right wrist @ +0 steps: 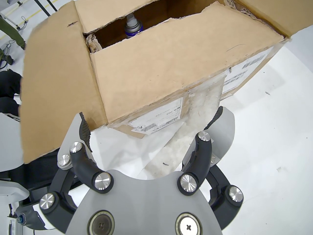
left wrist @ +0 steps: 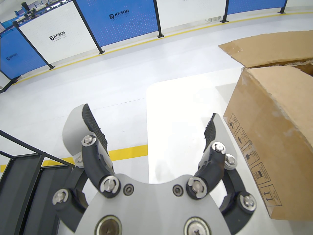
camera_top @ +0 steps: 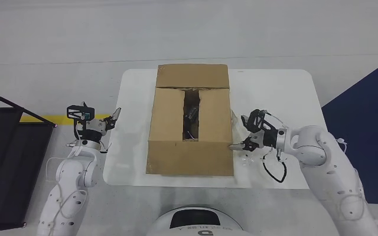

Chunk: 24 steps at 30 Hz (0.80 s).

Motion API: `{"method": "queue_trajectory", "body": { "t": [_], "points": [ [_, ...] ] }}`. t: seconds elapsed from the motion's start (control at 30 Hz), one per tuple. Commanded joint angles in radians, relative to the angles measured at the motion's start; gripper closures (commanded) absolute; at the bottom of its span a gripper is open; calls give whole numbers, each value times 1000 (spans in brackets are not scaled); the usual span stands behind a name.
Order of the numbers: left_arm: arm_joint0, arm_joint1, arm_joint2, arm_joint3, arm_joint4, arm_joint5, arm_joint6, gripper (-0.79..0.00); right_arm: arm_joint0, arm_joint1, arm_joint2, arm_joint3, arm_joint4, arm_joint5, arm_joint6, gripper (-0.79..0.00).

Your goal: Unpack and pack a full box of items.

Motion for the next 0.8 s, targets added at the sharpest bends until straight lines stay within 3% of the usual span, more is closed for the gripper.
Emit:
{"method": "queue_trajectory", "body": {
  "t": [0.0,0.1,0.3,0.5,0.77],
  "points": [
    [0,0,0,0,0,0,0,-785,0,0,0,0,0,0,0,-785],
    [0,0,0,0,0,0,0,-785,0,0,2,1,3,7,-9,-785],
    [0,0,0,0,0,0,0,-785,-12,-4,55,-64,36,-4,-216,-785],
    [0,0,0,0,0,0,0,-785,53,-17,-43,-123,-25,28,-239,-785],
    [0,0,0,0,0,0,0,-785,53,-17,-43,-123,-25,28,-239,-785]
  ]
}}
